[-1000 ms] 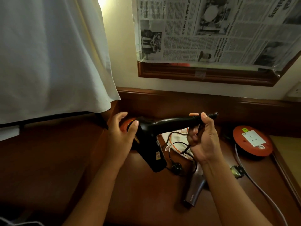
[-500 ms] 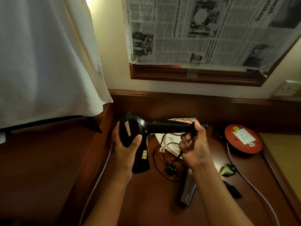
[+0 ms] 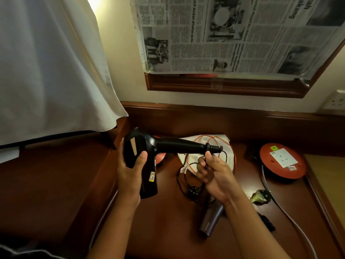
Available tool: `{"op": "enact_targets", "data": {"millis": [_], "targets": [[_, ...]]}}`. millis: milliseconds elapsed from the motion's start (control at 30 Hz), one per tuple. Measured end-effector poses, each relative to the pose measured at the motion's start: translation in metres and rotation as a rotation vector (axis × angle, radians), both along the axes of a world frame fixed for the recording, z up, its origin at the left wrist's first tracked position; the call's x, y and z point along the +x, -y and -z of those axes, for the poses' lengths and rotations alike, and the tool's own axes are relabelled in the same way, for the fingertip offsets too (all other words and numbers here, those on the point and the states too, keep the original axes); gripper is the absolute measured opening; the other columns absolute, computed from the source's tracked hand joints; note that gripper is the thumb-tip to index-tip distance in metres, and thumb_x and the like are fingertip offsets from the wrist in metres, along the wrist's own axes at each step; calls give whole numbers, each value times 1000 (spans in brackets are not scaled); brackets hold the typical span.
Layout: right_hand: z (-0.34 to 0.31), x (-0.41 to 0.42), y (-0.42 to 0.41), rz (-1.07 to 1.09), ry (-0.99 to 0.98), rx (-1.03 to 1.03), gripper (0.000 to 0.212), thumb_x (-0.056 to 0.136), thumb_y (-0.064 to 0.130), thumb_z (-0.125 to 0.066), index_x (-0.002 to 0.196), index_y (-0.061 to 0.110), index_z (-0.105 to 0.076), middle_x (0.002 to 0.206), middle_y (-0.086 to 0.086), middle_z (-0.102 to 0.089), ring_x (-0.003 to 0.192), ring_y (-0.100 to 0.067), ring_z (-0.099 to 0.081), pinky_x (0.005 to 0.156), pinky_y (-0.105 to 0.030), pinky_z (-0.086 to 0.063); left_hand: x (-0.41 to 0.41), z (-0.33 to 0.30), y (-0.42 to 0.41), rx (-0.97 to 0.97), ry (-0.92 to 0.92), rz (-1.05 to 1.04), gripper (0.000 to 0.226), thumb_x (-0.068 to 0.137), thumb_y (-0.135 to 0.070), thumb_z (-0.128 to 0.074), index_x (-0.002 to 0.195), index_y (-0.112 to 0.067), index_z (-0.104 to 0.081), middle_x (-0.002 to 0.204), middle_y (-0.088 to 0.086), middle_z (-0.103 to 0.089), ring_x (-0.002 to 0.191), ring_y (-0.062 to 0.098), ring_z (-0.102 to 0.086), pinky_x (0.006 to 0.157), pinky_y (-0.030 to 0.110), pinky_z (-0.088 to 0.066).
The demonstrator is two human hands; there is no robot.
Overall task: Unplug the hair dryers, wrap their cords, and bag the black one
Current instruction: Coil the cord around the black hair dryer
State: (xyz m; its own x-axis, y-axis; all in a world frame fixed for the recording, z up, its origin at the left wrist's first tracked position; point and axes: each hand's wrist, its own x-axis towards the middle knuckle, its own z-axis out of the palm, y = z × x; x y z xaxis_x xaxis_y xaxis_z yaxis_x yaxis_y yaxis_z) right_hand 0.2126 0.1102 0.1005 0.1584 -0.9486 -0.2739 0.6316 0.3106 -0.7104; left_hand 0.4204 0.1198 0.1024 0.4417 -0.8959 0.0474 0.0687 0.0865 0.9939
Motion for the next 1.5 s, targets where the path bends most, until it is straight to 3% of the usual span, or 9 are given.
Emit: {"op": "enact_targets", "data": {"millis": [233, 367, 600, 833, 933, 1133, 1233, 1400, 1500], "targets": [[9, 0, -9, -115, -110, 52, 37, 93, 38, -46, 78, 6, -55, 50, 1, -32, 35, -8, -23, 38, -19, -18, -3, 5, -15, 45, -19, -52, 66, 87, -19, -68, 144, -35, -38, 131, -8, -57, 118, 8, -57, 95, 31, -48], [17, 4, -19, -176, -179, 62, 53, 95, 53, -37, 71, 9, -56, 47, 0, -26, 37, -10, -20, 39, -19, -16, -8, 3, -16, 44, -16, -44, 60, 89, -18, -65, 141, -32, -41, 127, -10, -60, 113, 4, -60, 89, 24, -49], [37, -4, -23, -223, 42, -37, 25, 95, 21, -42, 93, 2, -58, 65, -3, -35, 53, -12, -30, 49, -24, -29, -5, 6, -6, 96, -20, -25, 57, 89, -22, -64, 141, -33, -42, 119, -15, -61, 103, -2, -61, 80, 20, -51], [45, -9, -3, -252, -408, -50, 48, 94, 42, -42, 65, 5, -50, 51, -5, -31, 41, -13, -26, 43, -24, -22, 12, 9, 18, 184, -35, 60, 52, 88, -32, -64, 136, -37, -46, 128, -4, -60, 117, 20, -58, 98, 45, -48], [57, -12, 5, -267, -536, -12, 53, 89, 54, -45, 59, 11, -46, 49, -3, -25, 42, -15, -20, 46, -27, -15, 15, 5, 27, 206, -22, 74, 37, 90, -28, -62, 120, -48, -50, 116, -11, -61, 107, 15, -60, 88, 39, -52], [67, -18, 15, -319, -245, -60, 29, 92, 24, -45, 84, -2, -53, 59, -2, -38, 52, -13, -33, 50, -24, -31, 26, 9, 35, 250, 6, 130, 46, 88, -34, -64, 131, -44, -50, 125, -6, -62, 114, 20, -60, 94, 46, -50], [73, -26, 25, -333, -392, -85, 29, 92, 23, -50, 87, -5, -55, 58, -3, -37, 54, -15, -33, 51, -25, -31, 27, 10, 35, 269, 13, 157, 38, 85, -37, -67, 117, -53, -55, 120, -7, -65, 112, 20, -62, 93, 46, -50], [69, -33, 51, -259, -937, -160, 40, 94, 31, -55, 64, 5, -53, 52, -4, -36, 45, -15, -29, 45, -23, -25, 32, 9, 34, 289, 0, 173, 37, 73, -43, -67, 106, -57, -58, 118, -5, -66, 110, 22, -63, 91, 46, -51], [67, -32, 65, -252, -1058, -123, 49, 92, 37, -57, 54, 9, -46, 50, -5, -35, 48, -18, -27, 47, -25, -23, 35, 7, 33, 290, 6, 169, 35, 78, -42, -68, 108, -56, -58, 119, -3, -66, 110, 24, -63, 90, 49, -52]]}}
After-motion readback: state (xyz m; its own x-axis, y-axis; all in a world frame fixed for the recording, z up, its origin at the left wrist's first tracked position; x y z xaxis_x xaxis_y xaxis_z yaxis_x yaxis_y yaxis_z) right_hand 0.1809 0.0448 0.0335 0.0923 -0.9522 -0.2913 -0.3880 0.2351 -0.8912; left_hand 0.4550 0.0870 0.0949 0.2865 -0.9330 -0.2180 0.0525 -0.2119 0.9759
